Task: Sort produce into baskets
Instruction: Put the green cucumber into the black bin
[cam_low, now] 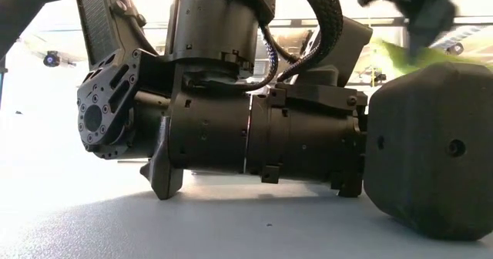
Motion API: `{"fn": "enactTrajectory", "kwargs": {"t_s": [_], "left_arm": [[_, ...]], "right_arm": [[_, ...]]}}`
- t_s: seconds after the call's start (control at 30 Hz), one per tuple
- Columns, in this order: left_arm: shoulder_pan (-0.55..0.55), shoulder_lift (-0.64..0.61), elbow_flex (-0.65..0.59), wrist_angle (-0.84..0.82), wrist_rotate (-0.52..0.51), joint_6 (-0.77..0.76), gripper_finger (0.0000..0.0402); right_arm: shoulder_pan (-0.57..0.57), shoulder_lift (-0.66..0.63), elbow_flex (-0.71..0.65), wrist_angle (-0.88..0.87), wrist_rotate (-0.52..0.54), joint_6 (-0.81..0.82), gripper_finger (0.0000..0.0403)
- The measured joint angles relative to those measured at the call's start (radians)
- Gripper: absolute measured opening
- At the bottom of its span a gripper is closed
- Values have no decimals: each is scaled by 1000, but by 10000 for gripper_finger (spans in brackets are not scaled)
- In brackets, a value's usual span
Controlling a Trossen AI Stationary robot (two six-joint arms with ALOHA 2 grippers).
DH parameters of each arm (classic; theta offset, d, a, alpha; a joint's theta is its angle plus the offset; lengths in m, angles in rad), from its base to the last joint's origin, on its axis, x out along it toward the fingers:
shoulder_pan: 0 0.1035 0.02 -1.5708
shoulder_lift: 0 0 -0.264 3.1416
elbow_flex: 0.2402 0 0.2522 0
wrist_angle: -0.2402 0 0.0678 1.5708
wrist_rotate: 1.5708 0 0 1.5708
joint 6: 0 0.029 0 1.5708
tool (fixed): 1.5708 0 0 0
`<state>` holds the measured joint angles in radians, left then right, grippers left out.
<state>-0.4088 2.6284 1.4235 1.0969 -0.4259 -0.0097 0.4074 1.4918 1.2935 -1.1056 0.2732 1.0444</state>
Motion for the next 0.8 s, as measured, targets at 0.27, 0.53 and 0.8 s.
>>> {"fn": "enactTrajectory", "kwargs": {"t_s": [0.27,0.53,0.8], "left_arm": [[0,0,0,-6,-2,-1,209],[-1,0,-3,-6,-2,0,209],[-1,-1,-6,-6,-2,0,209]], "right_arm": [[-116,0,61,466,259,-536,165],[-226,91,3,695,177,-803,170],[-302,246,5,673,170,-825,186]]}}
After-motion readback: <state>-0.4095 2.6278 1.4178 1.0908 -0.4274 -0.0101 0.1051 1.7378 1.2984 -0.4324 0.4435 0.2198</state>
